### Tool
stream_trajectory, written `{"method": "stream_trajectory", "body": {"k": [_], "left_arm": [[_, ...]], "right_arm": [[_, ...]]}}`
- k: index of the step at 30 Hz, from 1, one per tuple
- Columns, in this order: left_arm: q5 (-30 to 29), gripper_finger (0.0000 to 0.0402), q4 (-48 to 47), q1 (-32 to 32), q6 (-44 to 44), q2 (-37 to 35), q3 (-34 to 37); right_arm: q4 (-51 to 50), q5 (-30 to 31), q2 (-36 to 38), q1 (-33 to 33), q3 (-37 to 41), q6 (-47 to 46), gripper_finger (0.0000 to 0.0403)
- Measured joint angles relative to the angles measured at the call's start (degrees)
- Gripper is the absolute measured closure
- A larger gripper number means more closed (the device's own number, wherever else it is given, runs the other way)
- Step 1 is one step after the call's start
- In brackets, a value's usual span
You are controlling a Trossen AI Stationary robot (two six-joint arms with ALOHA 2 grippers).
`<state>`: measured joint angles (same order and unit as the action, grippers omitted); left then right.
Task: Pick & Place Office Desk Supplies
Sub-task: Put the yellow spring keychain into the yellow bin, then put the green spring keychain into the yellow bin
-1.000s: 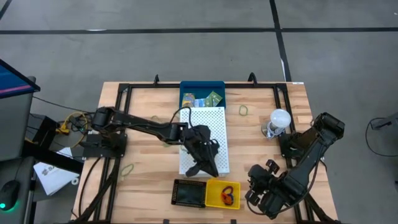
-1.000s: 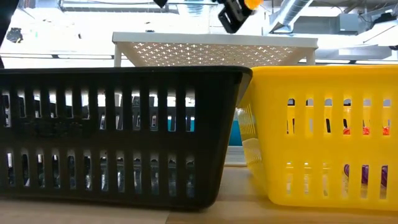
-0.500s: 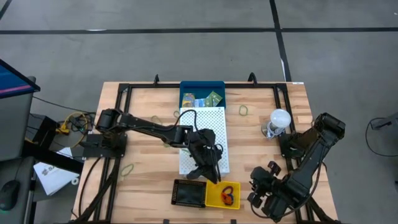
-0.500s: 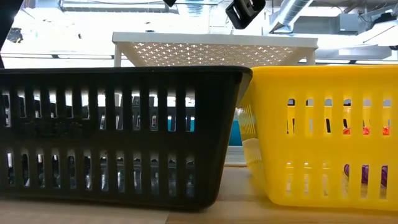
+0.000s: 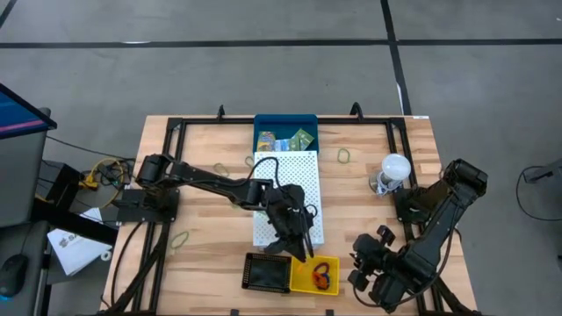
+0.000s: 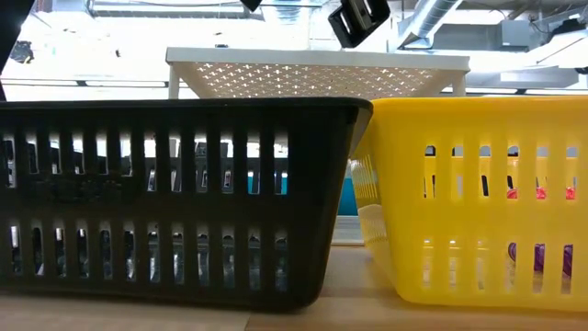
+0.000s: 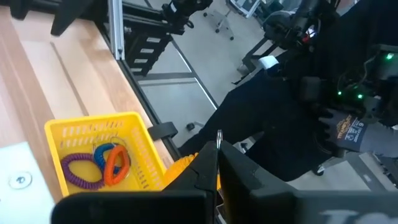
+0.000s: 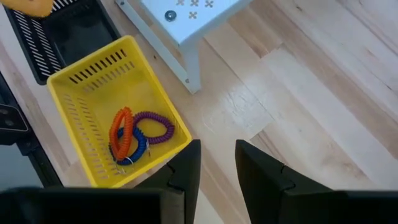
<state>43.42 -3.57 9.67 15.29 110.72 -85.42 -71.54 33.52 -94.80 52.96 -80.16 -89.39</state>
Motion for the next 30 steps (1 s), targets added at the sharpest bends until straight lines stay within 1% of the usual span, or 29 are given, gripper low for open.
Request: {"method": "stream_trajectory", "body": {"k": [4, 7, 17, 20, 23, 30], "left_arm": [[0.0, 0.04, 0.1, -0.1, 0.2, 0.0, 0.0], [0.0, 0.0392, 0.6, -0.1, 0.3, 0.0, 0.0], [-0.4, 0.0325, 1.1, 0.4, 0.6, 0.0, 0.0], [0.2, 0.0311, 1.1, 0.5, 0.6, 0.0, 0.0], [0.4, 0.0308, 1.1, 0.5, 0.6, 0.0, 0.0], [-0.1, 0.0315, 1.1, -0.1, 0.6, 0.0, 0.0]], "right_arm": [[0.0, 0.0, 0.0, 0.2, 0.0, 0.0, 0.0305], [0.0, 0.1, 0.0, 0.3, 0.0, 0.0, 0.0305], [0.0, 0.1, 0.0, 0.7, 0.0, -0.1, 0.0305], [0.0, 0.1, 0.0, 0.7, 0.0, -0.2, 0.0305], [0.0, 0.1, 0.0, 0.6, 0.0, -0.2, 0.0305], [-0.1, 0.1, 0.0, 0.6, 0.0, -0.2, 0.0305]]}}
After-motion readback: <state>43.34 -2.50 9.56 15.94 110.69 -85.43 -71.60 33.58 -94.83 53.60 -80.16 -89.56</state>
